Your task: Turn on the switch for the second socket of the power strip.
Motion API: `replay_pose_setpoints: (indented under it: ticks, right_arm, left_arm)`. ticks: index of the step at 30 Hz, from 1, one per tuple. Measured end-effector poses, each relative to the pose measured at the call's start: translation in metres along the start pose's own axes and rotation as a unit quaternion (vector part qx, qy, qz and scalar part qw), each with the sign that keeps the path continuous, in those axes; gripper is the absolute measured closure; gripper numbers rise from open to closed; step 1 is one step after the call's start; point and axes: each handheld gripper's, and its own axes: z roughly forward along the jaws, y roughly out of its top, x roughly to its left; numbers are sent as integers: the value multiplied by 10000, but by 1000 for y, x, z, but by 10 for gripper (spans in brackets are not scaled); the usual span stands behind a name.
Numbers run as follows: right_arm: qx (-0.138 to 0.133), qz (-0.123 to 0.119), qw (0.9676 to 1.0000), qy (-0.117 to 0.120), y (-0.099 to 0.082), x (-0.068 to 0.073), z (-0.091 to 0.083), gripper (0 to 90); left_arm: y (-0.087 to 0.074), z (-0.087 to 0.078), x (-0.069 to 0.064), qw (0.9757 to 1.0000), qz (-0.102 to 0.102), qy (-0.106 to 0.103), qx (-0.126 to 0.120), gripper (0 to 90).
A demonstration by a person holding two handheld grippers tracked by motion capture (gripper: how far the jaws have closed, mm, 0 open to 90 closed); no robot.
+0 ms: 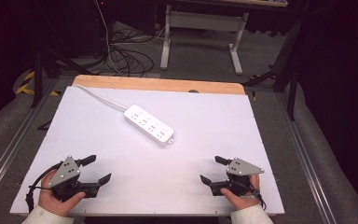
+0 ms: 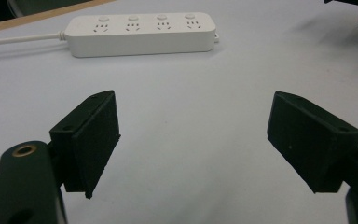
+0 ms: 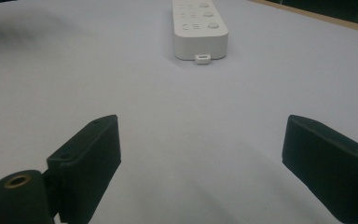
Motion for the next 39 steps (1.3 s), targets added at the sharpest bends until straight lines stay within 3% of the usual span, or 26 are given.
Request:
replay_pose_setpoints:
  ticks: [11, 17, 21, 25, 29, 30, 31, 39]
  right_arm:
    - [25, -21, 10000, 13, 0, 1, 0, 119]
    - [30, -33, 10000, 9, 0, 1, 0, 119]
    - [2, -46, 10000, -48, 0, 1, 0, 119]
    - [-17, -38, 10000, -64, 0, 1, -1, 118]
    - [21, -60, 10000, -62, 0, 1, 0, 117]
    - [23, -63, 10000, -54, 0, 0, 0, 115]
    - [24, -54, 10000, -54, 0, 0, 0, 114]
    - [86, -53, 9999, -41, -1, 1, 2, 114]
  left_arm:
    - [2, 0, 0, 9999, 36, 39, 105, 183]
    - [6, -1, -3, 9992, 284, 109, 255, 210]
    - [8, 0, -3, 9994, 179, -7, 288, 215]
    - [10, 0, -2, 9995, -56, -78, 295, 224]
    - [13, 3, 1, 9989, -151, -43, 438, 241]
    - [14, 5, 2, 9985, -243, -213, 439, 241]
    - [15, 6, 2, 9984, -273, -225, 430, 245]
    - [32, 10, 5, 9986, -60, -237, 473, 300]
